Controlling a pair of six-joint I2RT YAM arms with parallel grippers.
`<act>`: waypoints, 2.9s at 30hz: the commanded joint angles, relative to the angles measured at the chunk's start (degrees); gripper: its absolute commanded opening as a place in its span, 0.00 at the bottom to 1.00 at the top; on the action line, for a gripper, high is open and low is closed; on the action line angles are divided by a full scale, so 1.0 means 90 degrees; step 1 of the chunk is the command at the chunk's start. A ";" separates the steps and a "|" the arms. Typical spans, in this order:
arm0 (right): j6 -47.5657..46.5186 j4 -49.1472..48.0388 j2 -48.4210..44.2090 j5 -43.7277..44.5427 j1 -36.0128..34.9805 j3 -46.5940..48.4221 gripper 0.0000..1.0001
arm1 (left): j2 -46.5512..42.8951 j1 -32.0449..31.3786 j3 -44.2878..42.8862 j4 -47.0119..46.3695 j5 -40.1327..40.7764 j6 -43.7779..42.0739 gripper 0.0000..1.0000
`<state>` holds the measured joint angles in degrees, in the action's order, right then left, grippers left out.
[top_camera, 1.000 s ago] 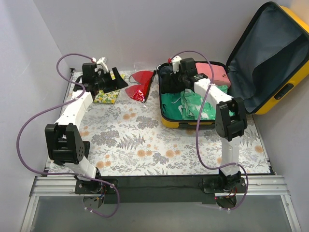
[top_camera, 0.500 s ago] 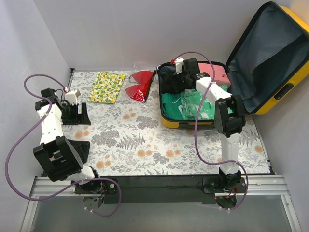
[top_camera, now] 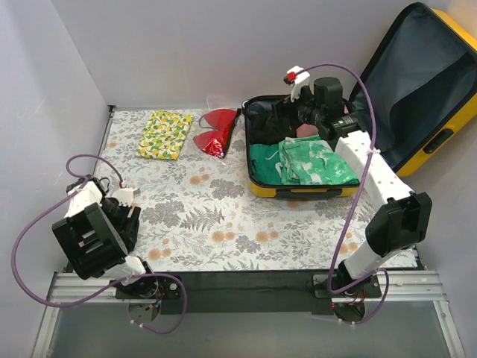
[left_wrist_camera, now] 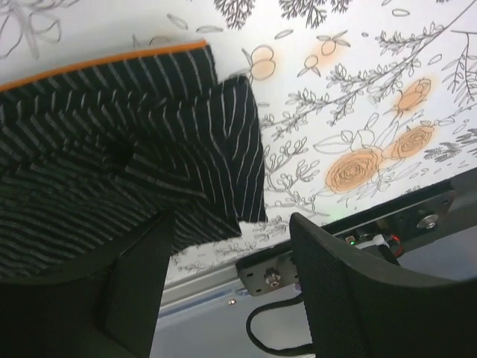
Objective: Pack the luggage
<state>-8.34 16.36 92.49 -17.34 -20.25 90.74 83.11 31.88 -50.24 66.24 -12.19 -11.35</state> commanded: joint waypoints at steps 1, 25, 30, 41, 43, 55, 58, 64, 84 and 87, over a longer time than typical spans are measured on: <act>0.0302 0.0184 -0.0081 -0.0339 0.0023 -0.0394 0.98 | 0.0168 -0.0153 0.0123 -0.0796 -0.0070 0.0302 0.61; 0.1229 -0.0108 -0.0015 -0.0554 -0.1409 -0.1157 0.93 | 0.1188 -0.3221 -0.2838 -0.2291 -0.2435 0.6075 0.63; 0.1180 -0.0245 0.1194 -0.0446 -0.2251 -0.0192 0.92 | -0.0034 -0.2412 -0.1412 -0.2155 -0.2308 0.7440 0.63; 0.1152 -0.0343 0.3756 -0.0241 -0.3394 0.1839 0.98 | -0.1207 -0.1189 0.0396 -0.2369 -0.1106 0.8312 0.68; 0.1053 -0.0353 0.4107 -0.0154 -0.3424 0.2036 0.98 | -0.1168 -0.1169 0.0513 -0.2428 -0.1127 0.8371 0.68; 0.1131 -0.0441 0.4928 -0.0514 -0.3580 0.2486 0.96 | -0.0242 -0.0915 0.0611 -0.2633 -0.0951 0.8742 0.69; 0.1268 -0.0460 0.5104 -0.0670 -0.3648 0.2574 0.95 | -0.0055 -0.0915 0.0611 -0.2779 -0.1009 0.8830 0.69; 0.1317 -0.0499 0.5339 -0.0739 -0.3843 0.2652 0.86 | 0.0121 -0.0964 0.0865 -0.3180 -0.1253 0.8976 0.65; 0.0361 -0.0363 0.3661 0.0686 -0.2801 0.3092 0.01 | 0.0539 -0.2867 -0.1591 -0.4283 -0.1859 0.9064 0.00; 0.0195 -0.0353 0.3309 0.0921 -0.2342 0.3140 0.01 | 0.1318 -0.3345 -0.2501 -0.4274 -0.1869 0.9064 0.00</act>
<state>-3.42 14.98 129.19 -12.75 -45.76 115.18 89.97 5.19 -66.19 29.95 -28.03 69.71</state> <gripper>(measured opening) 0.039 0.051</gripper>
